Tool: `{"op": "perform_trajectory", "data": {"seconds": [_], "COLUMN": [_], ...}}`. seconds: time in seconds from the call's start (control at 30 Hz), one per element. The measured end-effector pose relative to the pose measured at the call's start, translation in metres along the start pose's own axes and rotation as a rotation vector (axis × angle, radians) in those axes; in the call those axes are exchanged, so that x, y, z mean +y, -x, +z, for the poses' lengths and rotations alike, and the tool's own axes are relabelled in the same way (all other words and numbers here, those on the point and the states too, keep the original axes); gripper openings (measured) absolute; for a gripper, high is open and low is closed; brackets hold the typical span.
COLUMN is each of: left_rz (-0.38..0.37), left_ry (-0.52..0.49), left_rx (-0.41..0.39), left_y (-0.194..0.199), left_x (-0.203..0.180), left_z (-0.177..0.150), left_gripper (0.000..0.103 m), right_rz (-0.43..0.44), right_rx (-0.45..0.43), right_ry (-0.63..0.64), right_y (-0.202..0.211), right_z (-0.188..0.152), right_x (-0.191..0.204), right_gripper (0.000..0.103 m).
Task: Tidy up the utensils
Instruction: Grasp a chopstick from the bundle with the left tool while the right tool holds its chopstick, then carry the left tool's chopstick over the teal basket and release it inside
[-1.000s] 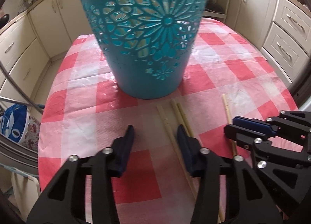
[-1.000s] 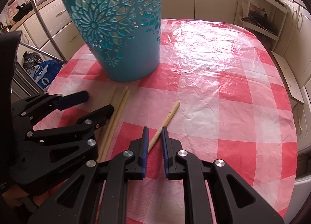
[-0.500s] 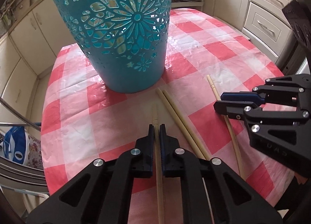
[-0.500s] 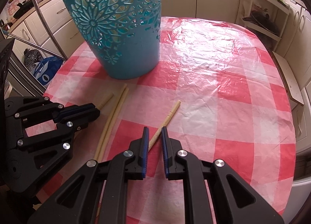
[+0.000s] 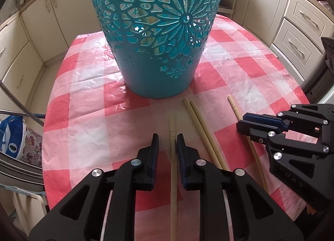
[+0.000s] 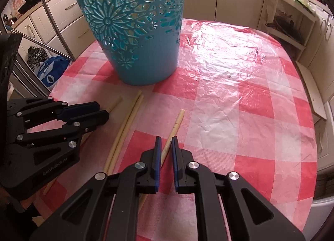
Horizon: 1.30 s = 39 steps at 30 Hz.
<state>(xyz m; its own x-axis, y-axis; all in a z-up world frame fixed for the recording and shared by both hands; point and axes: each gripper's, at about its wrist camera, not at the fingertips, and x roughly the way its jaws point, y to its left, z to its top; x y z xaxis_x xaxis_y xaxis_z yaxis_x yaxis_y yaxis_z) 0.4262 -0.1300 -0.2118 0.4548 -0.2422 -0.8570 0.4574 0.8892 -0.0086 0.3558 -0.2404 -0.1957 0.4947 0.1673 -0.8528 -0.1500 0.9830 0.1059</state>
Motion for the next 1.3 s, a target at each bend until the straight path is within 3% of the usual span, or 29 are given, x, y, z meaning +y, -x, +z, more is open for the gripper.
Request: {"op": "perform_trajectory", "data": {"seconds": [0.03, 0.1, 0.23, 0.47, 0.6, 1.3], "left_rz": [0.001, -0.016, -0.045, -0.021, -0.01, -0.049], "left_ry": [-0.003, -0.002, 0.028, 0.039, 0.015, -0.029], "left_rx": [-0.004, -0.005, 0.001, -0.004, -0.018, -0.083], "left_y": [0.0, 0.0, -0.001, -0.004, -0.005, 0.025], "left_x": [0.0, 0.0, 0.002, 0.001, -0.002, -0.015], "left_z": [0.0, 0.0, 0.001, 0.004, 0.004, 0.001], "left_gripper": [0.017, 0.005, 0.005, 0.006, 0.005, 0.005], "right_rz": [-0.01, -0.002, 0.023, -0.009, 0.004, 0.03], "right_rx": [-0.001, 0.009, 0.035, 0.008, 0.016, 0.016], "right_ry": [0.018, 0.054, 0.11, 0.058, 0.07, -0.031], "right_y": [0.0, -0.001, 0.0, -0.004, -0.004, 0.003], "right_z": [0.0, 0.001, 0.0, 0.004, 0.004, -0.001], "right_x": [0.003, 0.008, 0.012, 0.008, 0.011, -0.006], "right_gripper": [0.011, 0.007, 0.006, 0.011, 0.006, 0.006]}}
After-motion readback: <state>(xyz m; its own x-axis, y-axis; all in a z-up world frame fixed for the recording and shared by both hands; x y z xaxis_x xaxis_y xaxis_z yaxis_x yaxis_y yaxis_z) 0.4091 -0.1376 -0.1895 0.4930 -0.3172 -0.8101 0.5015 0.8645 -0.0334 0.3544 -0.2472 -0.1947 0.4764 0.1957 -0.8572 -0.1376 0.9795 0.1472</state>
